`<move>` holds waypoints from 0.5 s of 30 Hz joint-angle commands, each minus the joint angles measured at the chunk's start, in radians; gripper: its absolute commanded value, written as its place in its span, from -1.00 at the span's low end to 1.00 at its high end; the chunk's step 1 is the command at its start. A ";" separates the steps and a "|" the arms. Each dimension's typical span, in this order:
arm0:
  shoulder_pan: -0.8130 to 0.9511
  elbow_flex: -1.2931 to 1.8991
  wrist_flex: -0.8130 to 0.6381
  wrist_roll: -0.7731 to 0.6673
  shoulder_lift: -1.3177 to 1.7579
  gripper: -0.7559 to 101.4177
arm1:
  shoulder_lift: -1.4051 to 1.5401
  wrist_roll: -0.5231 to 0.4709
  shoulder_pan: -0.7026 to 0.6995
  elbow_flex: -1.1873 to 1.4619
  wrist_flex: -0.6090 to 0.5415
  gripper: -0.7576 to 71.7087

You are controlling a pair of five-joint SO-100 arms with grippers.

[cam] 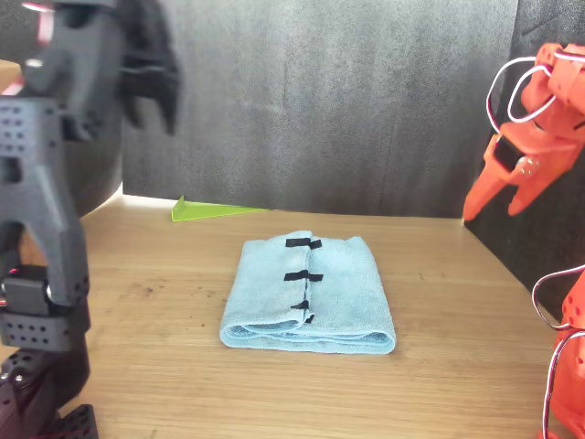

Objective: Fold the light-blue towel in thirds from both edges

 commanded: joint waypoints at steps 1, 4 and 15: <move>0.103 0.368 -0.114 0.020 0.301 -0.39 | 0.097 0.003 0.012 0.094 -0.046 0.04; 0.135 0.647 -0.210 0.018 0.488 -0.40 | 0.166 -0.034 -0.003 0.213 -0.084 0.02; 0.141 1.345 -0.449 0.044 0.923 -0.59 | 0.453 -0.135 -0.187 0.577 -0.241 -0.23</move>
